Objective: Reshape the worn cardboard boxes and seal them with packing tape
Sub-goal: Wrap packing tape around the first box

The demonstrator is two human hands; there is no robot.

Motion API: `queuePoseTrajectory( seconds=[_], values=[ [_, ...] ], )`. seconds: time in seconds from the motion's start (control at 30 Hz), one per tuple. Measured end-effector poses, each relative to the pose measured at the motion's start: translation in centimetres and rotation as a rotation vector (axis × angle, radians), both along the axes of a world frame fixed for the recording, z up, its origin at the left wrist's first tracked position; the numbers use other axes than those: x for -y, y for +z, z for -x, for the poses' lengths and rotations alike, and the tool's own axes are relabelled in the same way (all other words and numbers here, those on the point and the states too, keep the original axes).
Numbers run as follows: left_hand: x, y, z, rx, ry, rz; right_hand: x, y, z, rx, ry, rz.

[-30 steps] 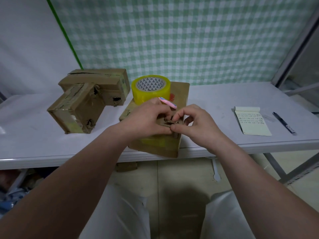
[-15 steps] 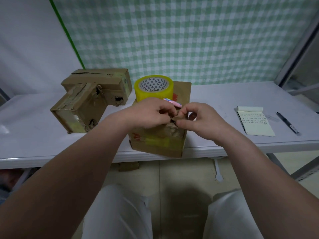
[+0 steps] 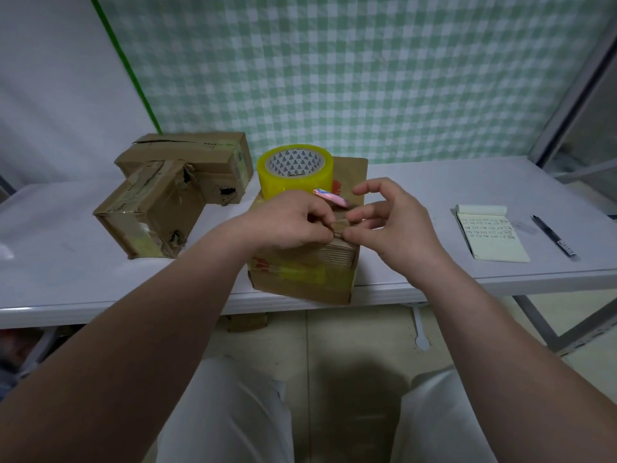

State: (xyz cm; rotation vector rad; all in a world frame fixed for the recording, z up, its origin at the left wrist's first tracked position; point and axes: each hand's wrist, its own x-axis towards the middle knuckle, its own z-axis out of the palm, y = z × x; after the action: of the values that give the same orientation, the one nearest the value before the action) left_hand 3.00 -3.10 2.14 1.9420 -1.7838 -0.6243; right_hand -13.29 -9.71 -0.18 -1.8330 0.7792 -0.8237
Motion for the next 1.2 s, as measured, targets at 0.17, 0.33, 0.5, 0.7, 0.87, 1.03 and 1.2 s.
queuePoseTrajectory(
  seconds=[0.17,0.33,0.5,0.7,0.87,1.03,1.2],
  values=[
    [-0.2,-0.5,0.1,-0.036,0.017,0.069,0.1,-0.1,0.3,-0.068,-0.028,0.023],
    [-0.2,-0.7,0.2,-0.056,0.045,0.121,0.3,-0.3,-0.2,-0.080,0.022,-0.022],
    [-0.2,-0.5,0.0,-0.020,0.035,0.113,0.8,-0.7,-0.7,-0.080,0.010,-0.023],
    [0.0,-0.3,-1.1,0.023,0.014,0.077,1.0,-1.1,-1.4,-0.148,-0.040,0.096],
    [0.3,-0.7,-0.8,0.103,0.003,0.134,1.0,-1.5,-1.6,-0.138,-0.077,0.064],
    [0.3,-1.0,-0.3,0.179,-0.002,0.156,1.0,-1.7,-1.8,-0.133,-0.087,0.055],
    [-0.1,-1.8,0.2,0.139,0.099,0.247,1.0,-2.3,-2.1,-0.123,-0.106,0.091]
  ],
)
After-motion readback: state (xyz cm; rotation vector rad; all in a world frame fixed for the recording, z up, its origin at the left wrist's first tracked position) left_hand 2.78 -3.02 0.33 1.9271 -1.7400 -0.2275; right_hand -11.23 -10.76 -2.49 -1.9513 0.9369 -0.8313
